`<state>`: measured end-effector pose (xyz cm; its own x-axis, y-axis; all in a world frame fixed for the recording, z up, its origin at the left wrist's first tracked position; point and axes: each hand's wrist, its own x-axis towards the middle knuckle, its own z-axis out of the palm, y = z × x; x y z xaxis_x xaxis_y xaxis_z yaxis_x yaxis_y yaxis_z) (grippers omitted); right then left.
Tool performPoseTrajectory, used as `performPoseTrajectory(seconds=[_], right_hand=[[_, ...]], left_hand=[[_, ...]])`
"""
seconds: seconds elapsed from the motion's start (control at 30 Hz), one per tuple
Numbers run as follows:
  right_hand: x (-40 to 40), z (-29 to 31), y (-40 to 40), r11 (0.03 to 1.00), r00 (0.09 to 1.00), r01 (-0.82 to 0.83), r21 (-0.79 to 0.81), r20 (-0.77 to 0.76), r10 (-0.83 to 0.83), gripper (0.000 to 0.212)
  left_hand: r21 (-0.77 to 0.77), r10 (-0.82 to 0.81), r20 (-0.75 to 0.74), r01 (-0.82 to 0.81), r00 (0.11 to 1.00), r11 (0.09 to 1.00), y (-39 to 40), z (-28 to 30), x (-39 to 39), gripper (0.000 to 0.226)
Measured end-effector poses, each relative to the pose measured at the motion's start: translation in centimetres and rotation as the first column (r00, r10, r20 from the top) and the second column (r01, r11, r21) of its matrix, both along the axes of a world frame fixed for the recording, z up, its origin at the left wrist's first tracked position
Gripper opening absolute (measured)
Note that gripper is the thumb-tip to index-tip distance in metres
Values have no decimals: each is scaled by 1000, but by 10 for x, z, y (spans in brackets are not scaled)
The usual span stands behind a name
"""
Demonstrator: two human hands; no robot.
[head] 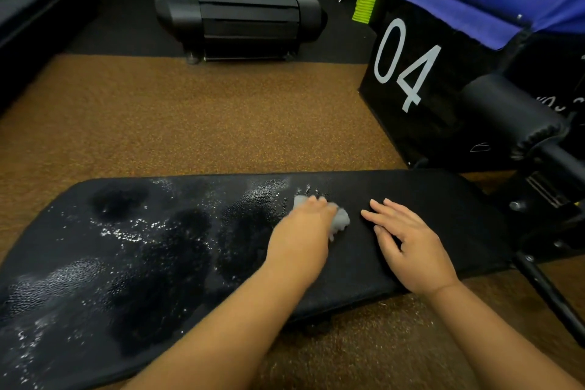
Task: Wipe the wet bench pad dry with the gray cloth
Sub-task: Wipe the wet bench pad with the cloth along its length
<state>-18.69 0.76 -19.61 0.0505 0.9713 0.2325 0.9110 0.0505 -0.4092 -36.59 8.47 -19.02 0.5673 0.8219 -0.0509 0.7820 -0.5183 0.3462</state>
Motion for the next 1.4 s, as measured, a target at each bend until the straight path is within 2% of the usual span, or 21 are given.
performPoseTrajectory(seconds=[0.07,0.1,0.17,0.23,0.3,0.37,0.4,0.47,0.6,0.7,0.8,0.87,0.93,1.03,1.17,1.3,1.4], right_hand=[[0,1,0,1000,1000,3,-3,2,-3,35],[0,0,0,1000,1000,1,-6,6,-1,35],[0,0,0,1000,1000,-1,-9,9,1,35],[0,0,1,1000,1000,-3,-6,5,3,35],[0,0,1,1000,1000,-8,-8,0,8,35],[1,-1,0,1000,1000,-13,-4,-11,13,35],[1,-2,0,1000,1000,-14,0,-16,14,35],[2,-3,0,1000,1000,-9,4,-20,9,35],[1,-1,0,1000,1000,0,-4,-20,0,34],[1,0,1,1000,1000,6,-7,-23,-6,34],[1,0,2,1000,1000,-6,-10,-28,6,34],[2,1,3,1000,999,-3,-17,-47,2,33],[1,6,8,999,995,25,-24,-92,-27,31],[-17,16,21,995,982,102,-4,-161,-102,27],[-66,19,37,997,976,27,67,-218,-12,31],[-82,15,38,983,981,-184,-19,-63,183,46],[-66,13,38,982,986,-159,-104,26,162,44]], left_hand=[[-162,5,-156,-30,988,986,37,8,18,67],[-200,35,-165,-68,986,977,48,11,26,67],[-122,90,-108,-103,990,987,42,13,29,59],[6,103,30,-104,994,995,12,7,18,53],[56,53,171,-63,984,996,-17,2,3,51],[72,-36,138,26,990,997,-15,7,-3,48],[30,-37,84,35,996,999,-9,13,-3,46],[-44,4,-4,-4,1000,999,12,16,6,44],[-83,122,-44,-125,992,989,43,20,22,44],[4,176,44,-177,983,984,19,23,24,35],[64,98,196,-112,976,992,-10,13,17,36],[-11,36,225,-35,974,999,-9,19,7,47],[-30,-4,190,9,982,999,-5,32,-10,78],[28,73,63,-75,995,997,1,35,-45,113],[-99,196,-169,-214,966,972,4,20,-92,130],[-106,205,-121,-218,971,970,1,7,-102,134],[-101,211,-98,-221,973,970,2,5,-101,135]])
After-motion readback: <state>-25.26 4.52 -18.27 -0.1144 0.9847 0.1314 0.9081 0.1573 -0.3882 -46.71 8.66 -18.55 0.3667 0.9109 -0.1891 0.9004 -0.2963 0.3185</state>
